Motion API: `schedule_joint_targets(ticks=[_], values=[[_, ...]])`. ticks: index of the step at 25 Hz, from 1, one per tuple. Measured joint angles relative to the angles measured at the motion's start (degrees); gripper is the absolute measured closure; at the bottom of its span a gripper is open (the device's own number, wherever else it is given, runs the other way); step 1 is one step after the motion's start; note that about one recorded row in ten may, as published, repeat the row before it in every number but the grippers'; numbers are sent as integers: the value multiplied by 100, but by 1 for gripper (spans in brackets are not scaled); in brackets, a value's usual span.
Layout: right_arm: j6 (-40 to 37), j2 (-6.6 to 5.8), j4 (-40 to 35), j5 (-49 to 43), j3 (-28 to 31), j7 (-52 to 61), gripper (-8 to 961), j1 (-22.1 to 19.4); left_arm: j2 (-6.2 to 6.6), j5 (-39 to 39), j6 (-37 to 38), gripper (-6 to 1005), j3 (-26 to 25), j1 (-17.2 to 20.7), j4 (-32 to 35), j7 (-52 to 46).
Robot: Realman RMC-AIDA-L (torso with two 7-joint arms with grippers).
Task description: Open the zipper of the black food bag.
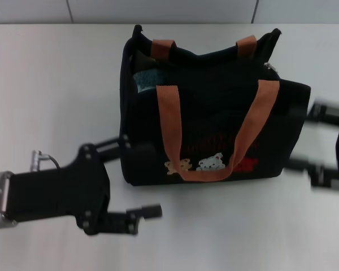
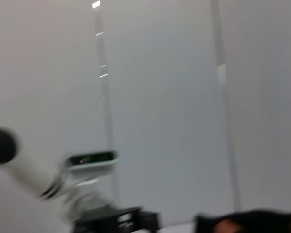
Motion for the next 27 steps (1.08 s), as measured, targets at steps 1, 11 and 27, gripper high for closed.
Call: schedule_joint_targets(ticks=[1, 11, 27], values=[[-221, -35, 227, -386, -2, -190, 255, -1, -6, 158, -52, 173, 89, -22, 58, -121], [-243, 15, 623, -1062, -19, -345, 257, 125, -44, 336, -288, 153, 129, -81, 85, -262], [-250, 22, 680, -1023, 22, -403, 257, 127, -57, 317, -269, 153, 92, -53, 49, -215]])
